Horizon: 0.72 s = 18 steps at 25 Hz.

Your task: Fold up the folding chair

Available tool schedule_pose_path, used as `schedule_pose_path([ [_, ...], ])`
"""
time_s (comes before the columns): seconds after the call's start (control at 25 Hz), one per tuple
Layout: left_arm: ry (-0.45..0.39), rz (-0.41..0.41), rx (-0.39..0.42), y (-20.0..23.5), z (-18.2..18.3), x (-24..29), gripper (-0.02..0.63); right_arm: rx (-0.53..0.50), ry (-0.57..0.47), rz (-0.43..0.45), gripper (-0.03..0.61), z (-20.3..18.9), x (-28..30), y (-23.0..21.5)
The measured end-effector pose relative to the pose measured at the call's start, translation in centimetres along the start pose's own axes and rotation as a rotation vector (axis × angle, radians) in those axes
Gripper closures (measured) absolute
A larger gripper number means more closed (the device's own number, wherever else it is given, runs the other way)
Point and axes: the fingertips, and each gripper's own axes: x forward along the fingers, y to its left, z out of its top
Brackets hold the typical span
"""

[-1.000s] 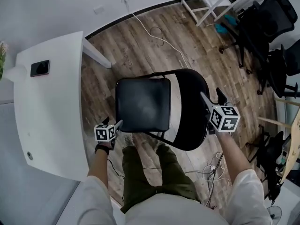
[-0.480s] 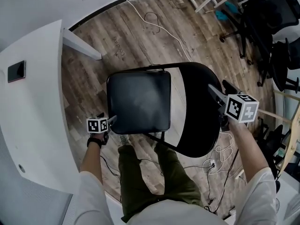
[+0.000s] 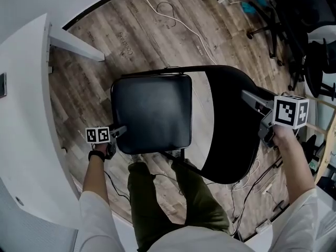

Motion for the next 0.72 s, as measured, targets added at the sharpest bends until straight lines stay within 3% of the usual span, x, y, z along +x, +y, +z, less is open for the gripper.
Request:
schedule_pose_path([
  [0.2, 0.03, -0.22, -0.109, -0.3, -0.4, 1.5, 0.221, 0.053, 0.013, 0.181, 0.367, 0.2, 1.2, 2.3],
  [0.28, 0.031, -0.309, -0.155, -0.6, -0.6, 1.7, 0.225, 0.054, 0.031, 0.199, 0.4, 0.2, 1.3, 2.5],
  [0.36, 0.031, -0.361, -0.168, -0.7, -0.5, 1.9, 0.224, 0.071, 0.045, 0.159, 0.437, -0.2, 1.1, 1.9],
  [0.48, 0.032, -0.387, -0.16, -0.8, -0.5, 1.9, 0.225, 0.091, 0.05, 0.137, 0.456, -0.5, 0.9, 1.3],
  [0.72, -0.001, -0.321, -0.159, -1.2, -0.7, 1.8, 0.227, 0.026, 0.036, 0.268, 0.466, 0.4, 1.4, 3.6],
])
